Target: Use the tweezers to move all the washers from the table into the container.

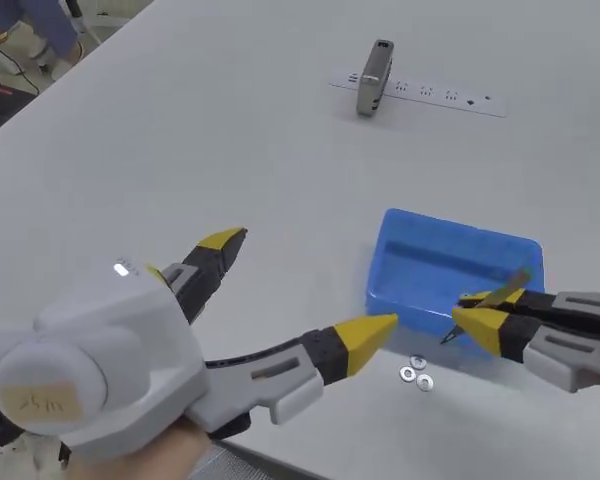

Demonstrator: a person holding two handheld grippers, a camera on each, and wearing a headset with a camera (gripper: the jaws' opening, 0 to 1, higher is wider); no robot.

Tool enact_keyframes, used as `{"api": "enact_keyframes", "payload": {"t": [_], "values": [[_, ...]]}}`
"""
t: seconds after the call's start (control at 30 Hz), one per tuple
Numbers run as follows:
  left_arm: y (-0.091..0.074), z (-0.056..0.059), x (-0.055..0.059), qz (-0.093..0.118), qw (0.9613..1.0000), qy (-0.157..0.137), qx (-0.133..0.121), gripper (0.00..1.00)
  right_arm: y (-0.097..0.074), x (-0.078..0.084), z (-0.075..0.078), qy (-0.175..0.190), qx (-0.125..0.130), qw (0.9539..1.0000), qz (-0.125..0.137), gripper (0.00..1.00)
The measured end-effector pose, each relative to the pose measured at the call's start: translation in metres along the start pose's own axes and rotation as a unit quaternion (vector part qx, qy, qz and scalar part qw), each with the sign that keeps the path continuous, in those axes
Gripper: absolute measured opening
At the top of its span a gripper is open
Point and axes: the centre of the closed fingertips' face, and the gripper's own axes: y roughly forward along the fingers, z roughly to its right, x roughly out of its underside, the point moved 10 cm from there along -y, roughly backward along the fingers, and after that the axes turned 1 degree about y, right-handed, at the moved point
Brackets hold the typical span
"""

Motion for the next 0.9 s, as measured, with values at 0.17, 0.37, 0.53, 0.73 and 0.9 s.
{"api": "enact_keyframes", "payload": {"t": [0.17, 0.37, 0.53, 0.73, 0.9], "values": [[0.0, 0.0, -0.001, 0.004, 1.0, -0.002, 0.0, 0.95, 0.011, 0.017, 0.0, 0.014, -0.008, 0.9996, -0.021, 0.03], [-0.001, -0.001, -0.001, 0.004, 1.0, -0.004, -0.003, 0.95, 0.014, 0.026, 0.003, 0.02, -0.008, 0.9992, -0.035, 0.03], [-0.001, -0.001, -0.001, 0.005, 1.0, -0.006, -0.002, 0.95, 0.015, 0.027, 0.001, 0.019, -0.011, 0.999, -0.038, 0.04], [-0.001, 0.0, 0.0, 0.002, 1.0, -0.002, -0.001, 0.95, 0.017, 0.028, -0.004, -0.023, -0.014, 0.9987, -0.042, 0.04], [0.0, 0.0, 0.0, 0.002, 1.0, -0.002, -0.001, 0.95, 0.017, 0.028, -0.011, -0.084, -0.028, 0.9942, -0.06, 0.04]]}}
